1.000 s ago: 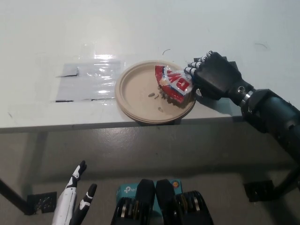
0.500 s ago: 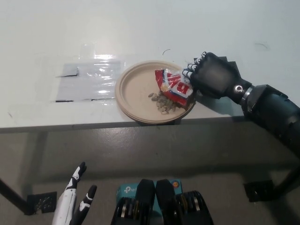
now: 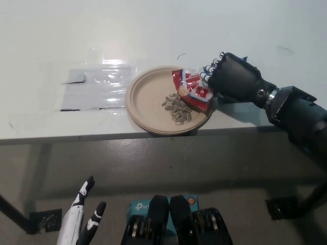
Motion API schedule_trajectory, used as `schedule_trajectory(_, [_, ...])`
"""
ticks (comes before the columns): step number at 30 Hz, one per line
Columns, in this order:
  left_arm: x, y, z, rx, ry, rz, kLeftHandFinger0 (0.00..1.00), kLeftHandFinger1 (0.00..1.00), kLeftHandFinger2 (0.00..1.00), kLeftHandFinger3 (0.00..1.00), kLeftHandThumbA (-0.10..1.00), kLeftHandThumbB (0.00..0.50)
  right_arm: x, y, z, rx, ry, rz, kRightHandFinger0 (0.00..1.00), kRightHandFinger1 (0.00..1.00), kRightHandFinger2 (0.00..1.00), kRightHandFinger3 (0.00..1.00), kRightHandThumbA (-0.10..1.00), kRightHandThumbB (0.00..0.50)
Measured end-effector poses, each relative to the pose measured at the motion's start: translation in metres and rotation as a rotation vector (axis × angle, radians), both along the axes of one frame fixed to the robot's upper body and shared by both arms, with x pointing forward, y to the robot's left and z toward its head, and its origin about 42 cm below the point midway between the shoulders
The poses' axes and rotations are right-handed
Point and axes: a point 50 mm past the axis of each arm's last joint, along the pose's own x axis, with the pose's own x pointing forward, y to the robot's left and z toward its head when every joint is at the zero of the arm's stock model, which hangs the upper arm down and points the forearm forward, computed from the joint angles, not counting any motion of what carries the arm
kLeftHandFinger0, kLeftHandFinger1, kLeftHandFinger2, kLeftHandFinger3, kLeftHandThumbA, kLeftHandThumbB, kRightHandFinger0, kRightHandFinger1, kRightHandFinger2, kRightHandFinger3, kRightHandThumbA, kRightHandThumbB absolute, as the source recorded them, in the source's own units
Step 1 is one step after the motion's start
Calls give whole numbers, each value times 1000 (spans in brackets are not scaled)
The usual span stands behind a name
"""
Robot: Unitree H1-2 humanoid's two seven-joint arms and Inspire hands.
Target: The robot picks up a small bag of sunflower seeds on the right hand side and take it to the empty plate on the left hand side then pours some sunflower seeds on to the plate.
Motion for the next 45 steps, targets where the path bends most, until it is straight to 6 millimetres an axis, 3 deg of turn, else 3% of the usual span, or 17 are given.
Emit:
schedule_trajectory(2, [0, 0, 0, 1, 0, 0, 1000, 1000, 1000, 1000, 1000, 3, 0, 0, 1, 5, -6, 2, 0, 0, 11, 120, -100, 339])
schedule_trajectory(4, [-1, 0, 0, 2, 1, -2, 1000, 1000, 1000, 1000, 1000, 0, 1, -1, 4, 39, -10, -9, 0, 0, 15, 104, -100, 308])
schedule_trajectory(6, [-1, -1, -1, 3, 2, -4, 1000, 1000, 1000, 1000, 1000, 33, 2, -2, 8, 87, -10, -25, 0, 0, 0, 29, -100, 284])
schedule_trajectory(8, [-1, -2, -1, 1, 3, -4, 1000, 1000, 1000, 1000, 1000, 23, 4, -3, 13, 175, 4, -51, 0, 2, 0, 0, -100, 271])
schedule_trajectory(9, [-2, -2, -1, 0, 4, -4, 1000, 1000, 1000, 1000, 1000, 21, 4, -4, 14, 219, 18, -61, 0, 54, 32, 14, -100, 250])
schedule_trajectory(10, [-2, -2, -2, 0, 6, -4, 1000, 1000, 1000, 1000, 1000, 26, 5, -5, 15, 247, 28, -67, 0, 99, 103, 44, -100, 222])
schedule_trajectory(11, [-3, -2, -2, 0, 9, -4, 1000, 1000, 1000, 1000, 1000, 11, 4, -7, 14, 291, 49, -77, 0, 172, 252, 88, -100, 177])
schedule_trajectory(15, [-10, -2, -7, 3, 24, -6, 1000, 1000, 1000, 1000, 1000, 18, 0, -15, -3, 387, 132, -125, 0, 247, 736, 123, -100, 170])
schedule_trajectory(16, [-11, -2, -8, 3, 27, -6, 1000, 1000, 1000, 1000, 1000, 9, -2, -16, -8, 406, 150, -135, 0, 332, 828, 182, -100, 131])
schedule_trajectory(18, [-12, -2, -9, 3, 32, -5, 1000, 1000, 1000, 1000, 1000, 4, -6, -19, -20, 454, 194, -161, 0, 398, 923, 395, -100, 129])
schedule_trajectory(19, [-12, -2, -9, 2, 32, -5, 1000, 1000, 1000, 1000, 1000, 3, -8, -20, -25, 483, 219, -179, 0, 423, 927, 549, -100, 135])
schedule_trajectory(21, [-12, -2, -9, 2, 32, -5, 1000, 1000, 1000, 1000, 1000, 0, -9, -22, -30, 526, 253, -202, 0, 434, 917, 690, -100, 134])
schedule_trajectory(23, [-12, -3, -9, 1, 32, -7, 1000, 1000, 1000, 1000, 1000, 27, -9, -24, -31, 563, 277, -216, 0, 438, 920, 692, -100, 135])
schedule_trajectory(29, [-12, -3, -9, 0, 33, -7, 1000, 1000, 1000, 1000, 1000, 16, -8, -23, -30, 649, 322, -234, 0, 419, 888, 702, -100, 144])
schedule_trajectory(39, [-12, -2, -10, 9, 35, -8, 1000, 1000, 1000, 1000, 1000, 11, -9, -23, -34, 618, 343, -231, 0, 397, 878, 758, -100, 183])
schedule_trajectory(43, [-12, -1, -10, 10, 35, -5, 1000, 1000, 1000, 1000, 1000, 9, -10, -25, -38, 574, 347, -240, 0, 331, 809, 636, -100, 201])
schedule_trajectory(45, [-13, 0, -10, 10, 36, -4, 1000, 1000, 1000, 1000, 1000, 11, -11, -26, -41, 547, 344, -245, 0, 320, 809, 603, -100, 177])
